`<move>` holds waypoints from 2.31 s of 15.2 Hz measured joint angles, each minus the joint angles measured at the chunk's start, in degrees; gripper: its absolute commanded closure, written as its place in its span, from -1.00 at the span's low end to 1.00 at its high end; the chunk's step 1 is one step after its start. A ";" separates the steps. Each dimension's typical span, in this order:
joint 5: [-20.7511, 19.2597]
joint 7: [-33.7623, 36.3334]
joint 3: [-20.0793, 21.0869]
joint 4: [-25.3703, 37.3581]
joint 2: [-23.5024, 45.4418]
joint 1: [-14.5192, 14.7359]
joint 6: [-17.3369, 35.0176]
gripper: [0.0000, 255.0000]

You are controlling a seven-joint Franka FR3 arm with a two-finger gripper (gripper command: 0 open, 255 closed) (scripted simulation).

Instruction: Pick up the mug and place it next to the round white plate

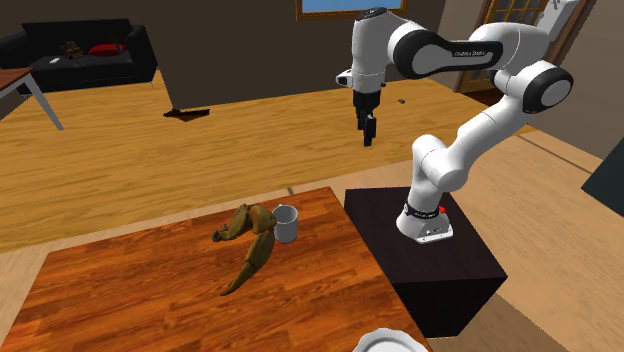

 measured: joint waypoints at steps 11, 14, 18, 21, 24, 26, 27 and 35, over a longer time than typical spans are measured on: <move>2.60 3.66 3.72 -1.42 13.80 1.62 16.09 -1.00; 3.16 5.11 5.18 -0.80 19.22 2.16 21.28 -1.00; 3.14 6.44 6.58 1.35 26.87 2.49 27.26 -1.00; 2.86 7.44 7.50 3.73 32.18 2.75 30.56 -1.00; 2.04 9.21 8.74 7.70 39.36 3.15 34.12 -1.00; 1.42 10.46 9.47 9.74 43.62 3.57 36.48 -1.00; 0.99 10.96 9.71 11.28 45.90 3.72 37.33 -1.00; -0.68 12.58 10.13 13.09 53.18 4.25 42.97 -1.00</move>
